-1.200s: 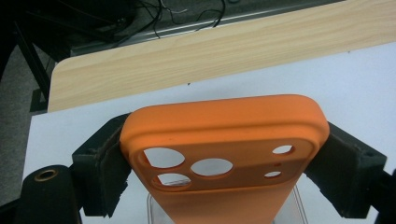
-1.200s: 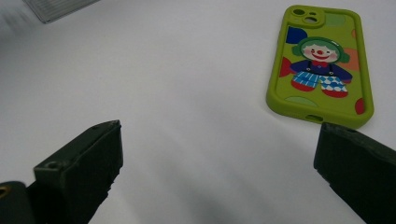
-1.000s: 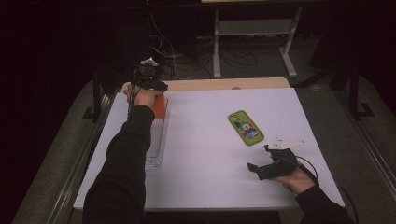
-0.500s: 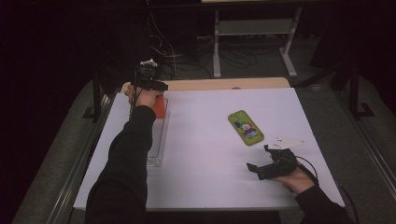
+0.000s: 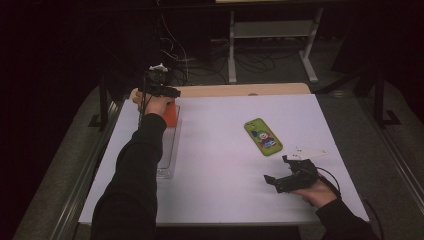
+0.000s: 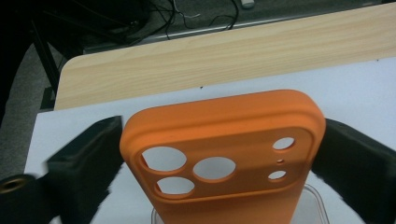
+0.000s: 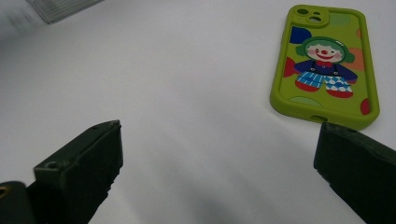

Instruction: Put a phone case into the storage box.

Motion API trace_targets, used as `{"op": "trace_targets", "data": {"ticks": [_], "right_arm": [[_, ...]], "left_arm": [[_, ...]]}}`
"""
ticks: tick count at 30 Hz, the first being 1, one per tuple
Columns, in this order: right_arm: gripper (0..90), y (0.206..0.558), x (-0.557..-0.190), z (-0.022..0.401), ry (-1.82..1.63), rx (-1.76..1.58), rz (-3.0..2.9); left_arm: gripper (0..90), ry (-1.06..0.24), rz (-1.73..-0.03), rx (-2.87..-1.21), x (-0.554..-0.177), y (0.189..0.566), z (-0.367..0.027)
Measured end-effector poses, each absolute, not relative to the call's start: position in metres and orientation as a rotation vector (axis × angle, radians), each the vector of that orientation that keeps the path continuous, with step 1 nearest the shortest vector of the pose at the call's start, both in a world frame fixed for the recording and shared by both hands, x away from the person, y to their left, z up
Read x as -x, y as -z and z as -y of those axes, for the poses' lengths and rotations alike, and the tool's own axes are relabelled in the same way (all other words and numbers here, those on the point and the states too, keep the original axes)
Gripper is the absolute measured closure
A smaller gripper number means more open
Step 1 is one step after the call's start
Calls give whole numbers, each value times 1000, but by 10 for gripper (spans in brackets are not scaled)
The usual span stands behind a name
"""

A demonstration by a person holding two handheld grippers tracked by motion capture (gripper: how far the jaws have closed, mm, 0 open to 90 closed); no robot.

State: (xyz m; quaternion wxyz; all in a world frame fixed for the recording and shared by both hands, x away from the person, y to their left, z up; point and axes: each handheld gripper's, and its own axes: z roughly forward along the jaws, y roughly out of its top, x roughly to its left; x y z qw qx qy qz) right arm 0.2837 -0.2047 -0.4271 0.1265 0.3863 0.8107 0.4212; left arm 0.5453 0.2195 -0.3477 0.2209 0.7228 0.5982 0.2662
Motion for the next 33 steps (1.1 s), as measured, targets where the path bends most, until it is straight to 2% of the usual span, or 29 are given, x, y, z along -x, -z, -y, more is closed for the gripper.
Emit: {"op": "trace_targets", "data": {"ticks": [7,17,24,33], "right_arm": [[7,427,-284,205,-1229,-1122,-2355],[7,427,-284,205,-1222,-1124,-2352],[6,427,-286,204,-1224,-1125,-2347],[6,426,-286,201,-1216,-1127,-2356]], "left_arm": [[0,-701,-1609,-2013,-539,340,-225],[0,-619,-1476,-2058,-516,322,-238],[0,-570,-1380,-2066,-485,313,-244],[0,-464,-1144,-2132,-441,312,-225]]}}
